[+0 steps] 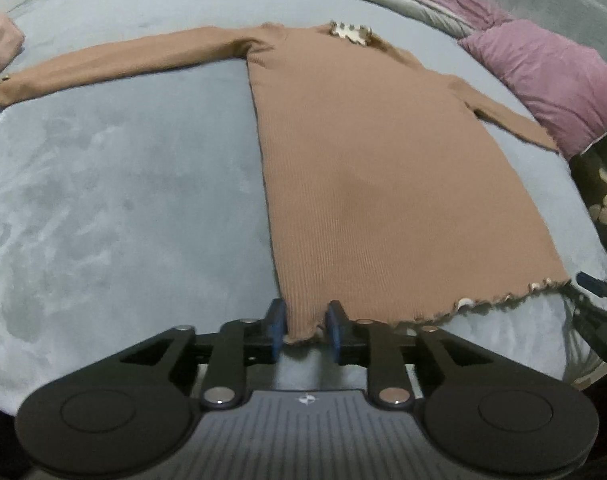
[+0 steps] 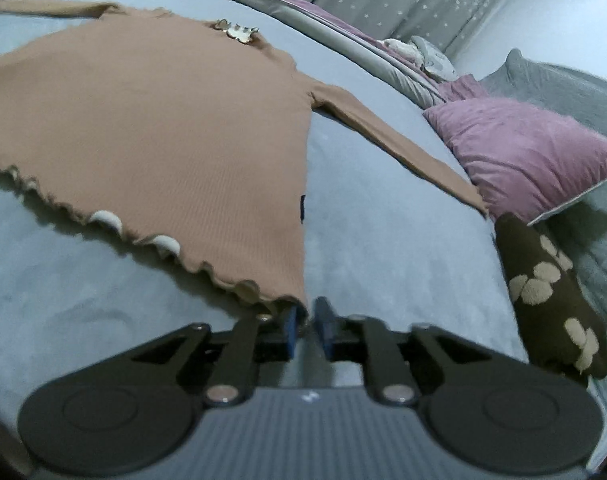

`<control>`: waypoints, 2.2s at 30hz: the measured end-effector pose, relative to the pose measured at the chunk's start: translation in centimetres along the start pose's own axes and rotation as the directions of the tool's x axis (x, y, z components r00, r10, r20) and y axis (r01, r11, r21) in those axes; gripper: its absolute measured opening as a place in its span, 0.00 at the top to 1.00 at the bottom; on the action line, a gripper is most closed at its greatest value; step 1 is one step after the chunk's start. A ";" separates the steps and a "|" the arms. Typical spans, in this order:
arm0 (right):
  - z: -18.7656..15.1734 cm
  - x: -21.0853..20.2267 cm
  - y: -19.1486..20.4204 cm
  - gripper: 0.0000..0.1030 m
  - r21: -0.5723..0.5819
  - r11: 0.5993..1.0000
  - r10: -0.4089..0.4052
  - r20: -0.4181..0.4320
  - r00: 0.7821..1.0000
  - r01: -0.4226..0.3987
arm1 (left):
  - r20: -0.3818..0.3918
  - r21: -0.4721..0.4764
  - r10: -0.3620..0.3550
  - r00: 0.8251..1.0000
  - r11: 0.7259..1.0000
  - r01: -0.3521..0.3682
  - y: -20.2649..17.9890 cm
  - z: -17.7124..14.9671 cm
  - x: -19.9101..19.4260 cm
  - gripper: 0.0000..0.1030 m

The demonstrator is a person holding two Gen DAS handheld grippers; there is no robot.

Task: Fold clothes

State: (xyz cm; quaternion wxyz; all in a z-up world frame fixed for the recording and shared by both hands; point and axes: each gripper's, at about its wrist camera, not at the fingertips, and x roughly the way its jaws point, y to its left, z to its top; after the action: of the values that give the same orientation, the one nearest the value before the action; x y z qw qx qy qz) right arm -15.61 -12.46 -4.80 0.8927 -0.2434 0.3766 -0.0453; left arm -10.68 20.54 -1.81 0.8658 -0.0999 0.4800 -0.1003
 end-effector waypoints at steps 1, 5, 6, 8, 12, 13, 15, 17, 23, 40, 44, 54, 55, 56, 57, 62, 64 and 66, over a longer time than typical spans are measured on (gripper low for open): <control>0.1 -0.3 -0.4 0.69 0.020 1.000 0.011 -0.005 1.000 -0.011 | 0.015 0.000 0.000 1.000 1.000 0.000 0.0 0.0 -0.4 0.71; 0.2 -2.1 -2.6 0.53 0.096 0.990 0.108 -0.002 0.994 -0.107 | 0.089 0.009 -0.017 0.996 1.000 0.017 -0.4 0.7 -1.4 0.59; 0.3 -2.6 -3.1 0.51 0.106 0.987 0.118 0.007 0.993 -0.118 | 0.108 0.013 -0.024 0.994 1.000 0.023 -0.6 0.9 -1.5 0.57; 0.5 -3.6 -4.0 0.49 0.126 0.982 0.138 0.027 0.990 -0.141 | 0.136 0.024 -0.042 0.990 0.999 0.039 -1.3 1.6 -1.4 0.47; 1.9 -4.7 -5.1 0.42 0.166 0.967 0.184 0.084 0.979 -0.196 | 0.156 0.072 -0.070 0.985 0.996 0.060 -3.0 2.9 -0.4 0.41; 2.5 -4.8 -5.2 0.36 0.174 0.961 0.198 0.103 0.975 -0.214 | 0.161 0.086 -0.075 0.984 0.994 0.062 -3.4 3.4 -0.1 0.38; 3.7 -4.5 -5.0 0.28 0.170 0.956 0.219 0.132 0.967 -0.240 | 0.177 0.119 -0.086 0.980 0.991 0.066 -4.3 4.1 0.7 0.33; 5.0 -4.1 -4.8 0.27 0.165 0.950 0.239 0.162 0.957 -0.265 | 0.200 0.153 -0.097 0.975 0.986 0.066 -5.3 5.0 1.5 0.30; 9.2 -0.7 -3.1 0.12 0.153 0.931 0.297 0.212 0.931 -0.332 | 0.212 0.200 -0.127 0.969 0.976 0.085 -6.3 7.7 4.8 0.23; 14.4 13.4 1.3 0.00 0.224 0.888 0.371 0.170 0.913 -0.402 | 0.259 0.306 -0.143 0.955 0.950 0.059 -4.9 7.9 12.3 0.00; 12.7 13.2 0.8 0.00 0.239 0.878 0.372 0.203 0.906 -0.414 | 0.251 0.336 -0.122 0.960 0.941 0.031 -5.5 7.3 12.3 0.00; 8.9 10.6 -0.6 0.00 0.237 0.876 0.375 0.213 0.902 -0.420 | 0.244 0.360 -0.105 0.964 0.933 0.010 -5.4 4.6 10.5 0.00; 8.6 10.3 -0.7 0.00 0.233 0.877 0.375 0.215 0.902 -0.420 | 0.242 0.361 -0.106 0.965 0.932 0.012 -5.3 4.4 10.3 0.00; 8.3 10.0 -0.8 0.00 0.228 0.878 0.375 0.216 0.901 -0.421 | 0.241 0.365 -0.109 0.964 0.931 0.014 -5.1 4.0 10.0 0.00; 7.9 9.7 -0.8 0.00 0.224 0.879 0.376 0.221 0.900 -0.422 | 0.241 0.370 -0.112 0.964 0.929 0.016 -5.0 3.6 9.7 0.00; 6.7 8.7 -1.5 0.00 0.223 0.865 0.403 0.228 0.886 -0.450 | 0.224 0.397 -0.110 0.968 0.918 0.013 -4.6 2.2 8.3 0.00; 6.3 8.4 -1.7 0.00 0.217 0.861 0.415 0.222 0.882 -0.460 | 0.205 0.414 -0.105 0.973 0.910 0.011 -4.8 2.0 7.8 0.00; 5.9 7.8 -1.8 0.00 0.204 0.861 0.426 0.213 0.879 -0.466 | 0.180 0.423 -0.105 0.978 0.906 0.020 -4.9 2.0 7.3 0.00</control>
State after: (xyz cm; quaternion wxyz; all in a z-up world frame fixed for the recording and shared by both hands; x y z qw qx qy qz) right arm -5.78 -13.71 -5.52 0.9295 -0.0381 0.3409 0.1358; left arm -5.55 14.05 -5.38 0.9068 0.0633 0.3551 -0.2181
